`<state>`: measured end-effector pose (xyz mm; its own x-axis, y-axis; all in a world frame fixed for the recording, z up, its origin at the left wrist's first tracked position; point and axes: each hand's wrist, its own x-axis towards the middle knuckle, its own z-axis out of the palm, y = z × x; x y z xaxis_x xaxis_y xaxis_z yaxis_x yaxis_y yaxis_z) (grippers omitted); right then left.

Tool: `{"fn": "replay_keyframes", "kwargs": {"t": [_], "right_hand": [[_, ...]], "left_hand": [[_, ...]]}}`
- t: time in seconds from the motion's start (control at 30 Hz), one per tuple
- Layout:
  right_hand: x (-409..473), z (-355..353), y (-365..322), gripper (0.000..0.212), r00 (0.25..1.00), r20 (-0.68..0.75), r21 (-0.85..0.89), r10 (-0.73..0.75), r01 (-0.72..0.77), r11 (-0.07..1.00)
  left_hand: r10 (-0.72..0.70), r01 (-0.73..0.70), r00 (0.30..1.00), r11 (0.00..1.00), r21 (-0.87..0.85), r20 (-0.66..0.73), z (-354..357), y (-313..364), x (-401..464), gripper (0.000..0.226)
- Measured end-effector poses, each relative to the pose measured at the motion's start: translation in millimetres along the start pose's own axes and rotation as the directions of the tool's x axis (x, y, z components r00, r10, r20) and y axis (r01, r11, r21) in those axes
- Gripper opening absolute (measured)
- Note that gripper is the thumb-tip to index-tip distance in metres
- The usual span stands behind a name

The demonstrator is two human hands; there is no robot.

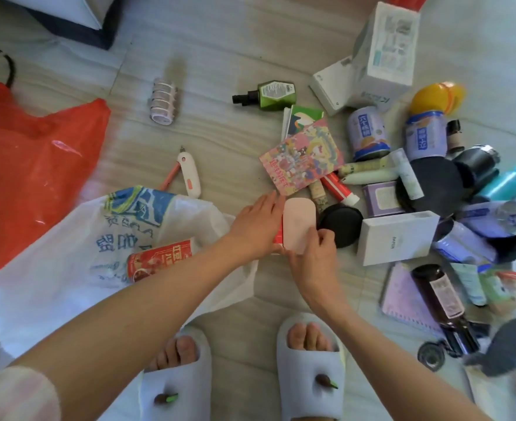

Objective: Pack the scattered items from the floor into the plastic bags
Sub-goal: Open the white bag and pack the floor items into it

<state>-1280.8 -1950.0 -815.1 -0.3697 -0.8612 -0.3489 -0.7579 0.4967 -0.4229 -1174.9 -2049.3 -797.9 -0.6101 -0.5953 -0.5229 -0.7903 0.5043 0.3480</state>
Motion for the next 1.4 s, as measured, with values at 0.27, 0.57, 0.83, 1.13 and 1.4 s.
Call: {"fn": "replay_keyframes", "kwargs": {"t": [0.27,0.57,0.83,1.13,1.4], "right_hand": [[0.0,2.7,2.9,0.044,0.998,0.018,0.043,-0.065,0.064,0.997],[25.8,-4.0,-3.5,0.077,0.994,0.103,-0.091,-0.042,0.052,0.995],[19.0,-24.5,-21.1,0.052,0.974,0.123,0.510,0.192,-0.228,0.829],[-4.1,-35.9,-140.6,0.055,0.796,0.392,0.413,-0.461,0.296,0.861],[7.9,-12.0,-154.8,0.036,0.604,0.546,0.170,-0.581,0.599,0.783]], "left_hand": [[0.014,-0.013,1.000,0.995,0.096,-0.001,8.5,-8.3,4.9,0.103],[-0.018,0.020,1.000,0.955,0.296,-0.009,4.9,-27.3,-9.0,0.028],[-0.274,0.087,0.893,0.884,-0.460,-0.357,-34.0,-45.6,-54.9,0.038],[-0.720,0.615,0.673,0.671,-0.413,-0.167,-47.2,-137.5,-175.0,0.031],[-0.662,0.609,0.704,0.749,-0.260,-0.257,-28.3,-144.3,-176.8,0.032]]}}
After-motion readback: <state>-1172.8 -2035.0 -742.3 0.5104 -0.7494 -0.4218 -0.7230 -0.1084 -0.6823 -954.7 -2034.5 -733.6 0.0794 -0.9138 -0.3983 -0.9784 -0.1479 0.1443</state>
